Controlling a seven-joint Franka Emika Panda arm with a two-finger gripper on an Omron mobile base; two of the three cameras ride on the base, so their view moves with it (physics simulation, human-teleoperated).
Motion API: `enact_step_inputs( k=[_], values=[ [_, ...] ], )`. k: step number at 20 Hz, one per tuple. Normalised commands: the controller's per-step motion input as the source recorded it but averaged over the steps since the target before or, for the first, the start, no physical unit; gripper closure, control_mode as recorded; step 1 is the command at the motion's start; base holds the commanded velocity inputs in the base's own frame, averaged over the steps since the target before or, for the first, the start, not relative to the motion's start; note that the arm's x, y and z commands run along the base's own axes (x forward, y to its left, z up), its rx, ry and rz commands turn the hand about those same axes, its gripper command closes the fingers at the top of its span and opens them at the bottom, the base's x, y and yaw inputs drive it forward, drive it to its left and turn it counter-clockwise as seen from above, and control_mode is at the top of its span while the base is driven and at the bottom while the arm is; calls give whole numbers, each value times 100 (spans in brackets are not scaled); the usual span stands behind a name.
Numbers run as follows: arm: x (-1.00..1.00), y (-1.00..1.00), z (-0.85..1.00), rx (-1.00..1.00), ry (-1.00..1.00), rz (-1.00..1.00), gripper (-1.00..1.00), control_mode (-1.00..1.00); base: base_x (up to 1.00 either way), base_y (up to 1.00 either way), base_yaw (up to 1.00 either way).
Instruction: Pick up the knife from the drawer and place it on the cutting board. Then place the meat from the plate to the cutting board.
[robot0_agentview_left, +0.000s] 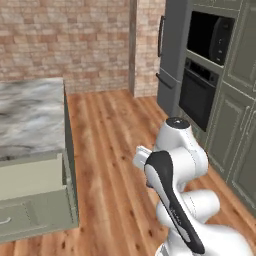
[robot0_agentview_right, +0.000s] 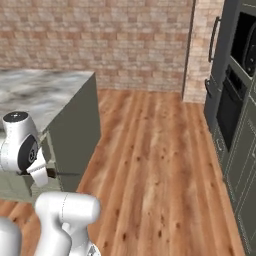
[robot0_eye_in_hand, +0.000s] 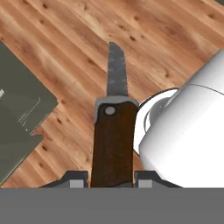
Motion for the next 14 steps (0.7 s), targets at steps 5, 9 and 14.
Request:
enact_step_inputs(
  k=[5,9,14],
  values=[
    [0,0,0,0,0,0,100,100,100,-49,13],
    [0,0,0,0,0,0,100,100,100,-50,15],
    [0,0,0,0,0,0,100,100,100,-54,18]
  ],
)
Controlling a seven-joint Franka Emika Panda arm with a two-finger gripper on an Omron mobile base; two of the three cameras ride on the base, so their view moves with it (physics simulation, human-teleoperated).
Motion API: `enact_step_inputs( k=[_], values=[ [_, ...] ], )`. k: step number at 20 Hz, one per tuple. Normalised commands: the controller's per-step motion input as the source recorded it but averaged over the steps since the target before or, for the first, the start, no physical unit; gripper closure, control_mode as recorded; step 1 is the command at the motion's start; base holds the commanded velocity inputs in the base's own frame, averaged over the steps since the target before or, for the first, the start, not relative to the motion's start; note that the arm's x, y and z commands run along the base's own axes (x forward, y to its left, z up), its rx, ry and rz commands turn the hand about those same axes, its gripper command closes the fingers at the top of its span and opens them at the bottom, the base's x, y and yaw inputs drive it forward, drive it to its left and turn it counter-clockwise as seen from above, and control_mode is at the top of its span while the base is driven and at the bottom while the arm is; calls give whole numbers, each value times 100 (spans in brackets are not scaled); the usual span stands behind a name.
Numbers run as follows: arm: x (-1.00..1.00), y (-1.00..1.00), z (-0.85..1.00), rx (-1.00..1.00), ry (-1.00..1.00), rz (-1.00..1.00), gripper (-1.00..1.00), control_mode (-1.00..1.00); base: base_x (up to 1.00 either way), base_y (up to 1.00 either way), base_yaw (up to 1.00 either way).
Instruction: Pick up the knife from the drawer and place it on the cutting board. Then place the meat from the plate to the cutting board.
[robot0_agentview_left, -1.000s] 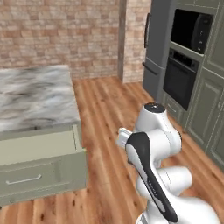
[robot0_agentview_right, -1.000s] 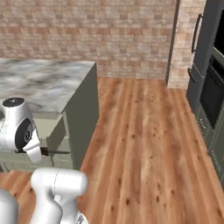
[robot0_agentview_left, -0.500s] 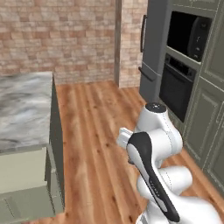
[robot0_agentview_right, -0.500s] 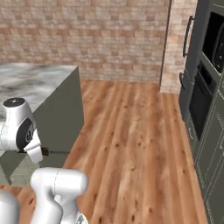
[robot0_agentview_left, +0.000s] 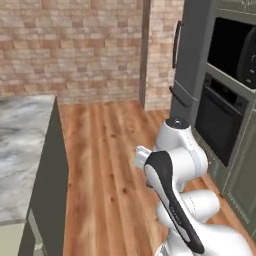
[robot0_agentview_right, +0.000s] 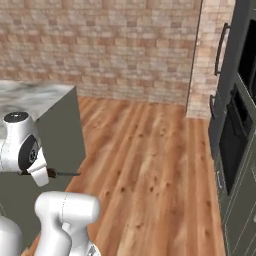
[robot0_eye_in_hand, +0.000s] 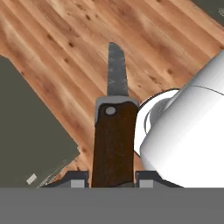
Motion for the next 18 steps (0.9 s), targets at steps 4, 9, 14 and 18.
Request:
enact_step_inputs(
  k=[4,9,14,18],
  values=[
    [0,0,0,0,0,0,100,100,100,-50,24],
    [0,0,0,0,0,0,100,100,100,-44,28],
    [0,0,0,0,0,0,100,100,100,-37,29],
    [0,0,0,0,0,0,100,100,100,-38,30]
  ],
)
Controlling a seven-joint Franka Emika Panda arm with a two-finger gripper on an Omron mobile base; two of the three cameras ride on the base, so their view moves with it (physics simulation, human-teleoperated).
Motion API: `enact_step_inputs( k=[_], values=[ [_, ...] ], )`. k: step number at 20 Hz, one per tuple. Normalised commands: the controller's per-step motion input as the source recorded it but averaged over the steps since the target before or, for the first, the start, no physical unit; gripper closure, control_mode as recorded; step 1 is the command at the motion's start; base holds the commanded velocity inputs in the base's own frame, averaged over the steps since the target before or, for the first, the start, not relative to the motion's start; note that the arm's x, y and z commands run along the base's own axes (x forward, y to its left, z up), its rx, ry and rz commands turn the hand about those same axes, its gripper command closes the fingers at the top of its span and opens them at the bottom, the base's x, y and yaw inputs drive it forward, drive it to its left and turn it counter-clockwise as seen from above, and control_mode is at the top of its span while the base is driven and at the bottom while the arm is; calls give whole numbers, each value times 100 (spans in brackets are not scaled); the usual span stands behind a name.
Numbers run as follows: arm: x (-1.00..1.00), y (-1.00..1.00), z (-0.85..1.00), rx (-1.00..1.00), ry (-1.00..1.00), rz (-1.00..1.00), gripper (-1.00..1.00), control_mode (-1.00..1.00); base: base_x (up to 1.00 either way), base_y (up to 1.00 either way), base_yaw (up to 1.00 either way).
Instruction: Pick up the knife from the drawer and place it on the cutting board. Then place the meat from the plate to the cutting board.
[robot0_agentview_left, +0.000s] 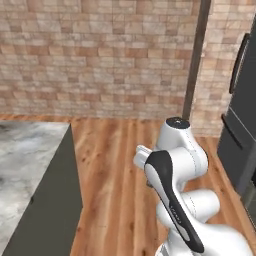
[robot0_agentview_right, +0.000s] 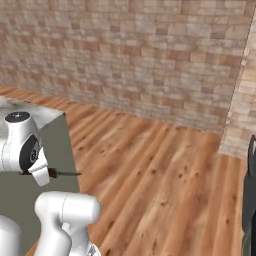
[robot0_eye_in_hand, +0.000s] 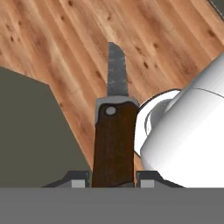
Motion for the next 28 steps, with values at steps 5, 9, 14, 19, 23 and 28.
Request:
enact_step_inputs(
  k=[5,9,14,19,23,28],
  values=[
    [0,0,0,0,0,0,100,100,100,-41,30],
    [0,0,0,0,0,0,100,100,100,-40,30],
    [0,0,0,0,0,0,100,100,100,-42,31],
    [0,0,0,0,0,0,100,100,100,-34,31],
    [0,0,0,0,0,0,100,100,100,-29,31],
    [0,0,0,0,0,0,100,100,100,-29,32]
  ],
)
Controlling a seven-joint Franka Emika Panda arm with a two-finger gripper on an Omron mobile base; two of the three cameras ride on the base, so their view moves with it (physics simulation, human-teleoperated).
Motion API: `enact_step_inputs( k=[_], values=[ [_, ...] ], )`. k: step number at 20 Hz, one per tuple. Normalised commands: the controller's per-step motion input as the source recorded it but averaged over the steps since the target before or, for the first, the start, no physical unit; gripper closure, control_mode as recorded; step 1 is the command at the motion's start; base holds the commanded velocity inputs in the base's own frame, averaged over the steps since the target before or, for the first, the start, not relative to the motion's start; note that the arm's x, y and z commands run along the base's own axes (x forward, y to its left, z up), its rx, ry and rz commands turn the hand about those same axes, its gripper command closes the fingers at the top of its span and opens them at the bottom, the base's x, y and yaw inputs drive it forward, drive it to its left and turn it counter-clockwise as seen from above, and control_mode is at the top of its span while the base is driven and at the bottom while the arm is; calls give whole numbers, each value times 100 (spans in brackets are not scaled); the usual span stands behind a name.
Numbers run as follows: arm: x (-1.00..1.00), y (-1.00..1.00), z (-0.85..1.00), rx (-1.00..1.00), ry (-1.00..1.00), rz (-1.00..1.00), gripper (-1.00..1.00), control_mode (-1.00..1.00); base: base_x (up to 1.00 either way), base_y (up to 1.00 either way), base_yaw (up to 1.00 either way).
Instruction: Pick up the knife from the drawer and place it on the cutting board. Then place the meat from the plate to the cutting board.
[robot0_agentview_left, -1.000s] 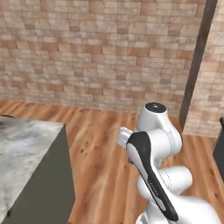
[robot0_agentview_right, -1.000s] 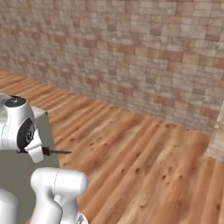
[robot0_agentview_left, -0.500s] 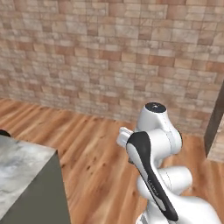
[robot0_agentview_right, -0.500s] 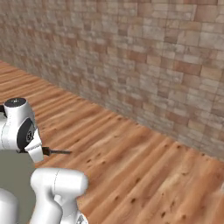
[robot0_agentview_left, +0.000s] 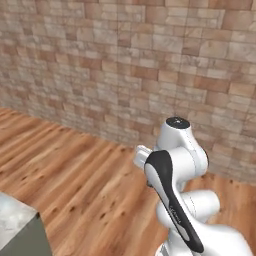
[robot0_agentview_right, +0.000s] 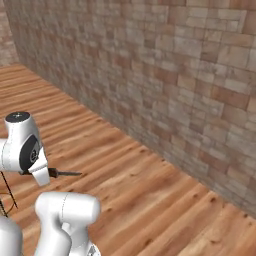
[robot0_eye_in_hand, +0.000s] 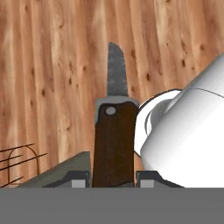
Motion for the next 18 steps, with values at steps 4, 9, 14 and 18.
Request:
enact_step_inputs(
  k=[4,9,14,18],
  values=[
    [0,0,0,0,0,0,100,100,100,-15,32],
    [0,0,0,0,0,0,100,100,100,-2,31],
    [0,0,0,0,0,0,100,100,100,-2,32],
    [0,0,0,0,0,0,100,100,100,0,34]
  ],
)
